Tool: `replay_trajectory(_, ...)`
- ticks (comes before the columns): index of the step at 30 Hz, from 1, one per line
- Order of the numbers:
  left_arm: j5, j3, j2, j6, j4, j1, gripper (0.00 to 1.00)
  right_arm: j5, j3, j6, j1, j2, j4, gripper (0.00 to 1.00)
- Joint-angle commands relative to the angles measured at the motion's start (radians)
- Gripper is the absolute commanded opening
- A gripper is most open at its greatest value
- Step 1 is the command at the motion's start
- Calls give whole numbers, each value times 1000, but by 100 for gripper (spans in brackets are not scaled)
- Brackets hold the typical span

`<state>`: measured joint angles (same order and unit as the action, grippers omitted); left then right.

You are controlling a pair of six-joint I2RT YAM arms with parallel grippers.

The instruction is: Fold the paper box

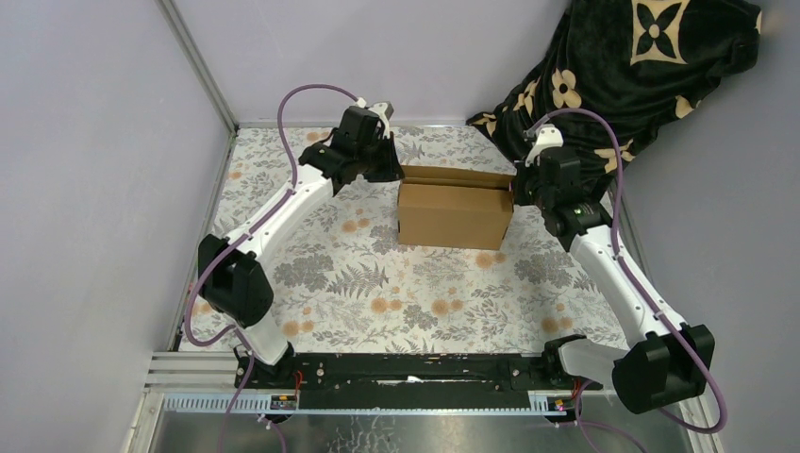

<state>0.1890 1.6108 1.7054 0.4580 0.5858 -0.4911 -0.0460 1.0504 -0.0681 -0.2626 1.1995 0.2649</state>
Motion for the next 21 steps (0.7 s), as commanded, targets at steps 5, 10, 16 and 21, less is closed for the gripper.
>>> replay_trajectory(5,80,-94,-1,32,-24,-78,9,90,-95,-15,-50,-33,7,0)
replay_trajectory(10,65,-117,-14,42,-35,-88,9,87,-107,-18,-51,-41,6,0)
replay_trajectory(16,52,-139,-24,50,-47,-98,10,87,-123,-30,-50,-48,-5,0)
replay_trajectory(21,51,-132,-36,43,-39,-99,19,86,-112,-35,-50,-44,5,0)
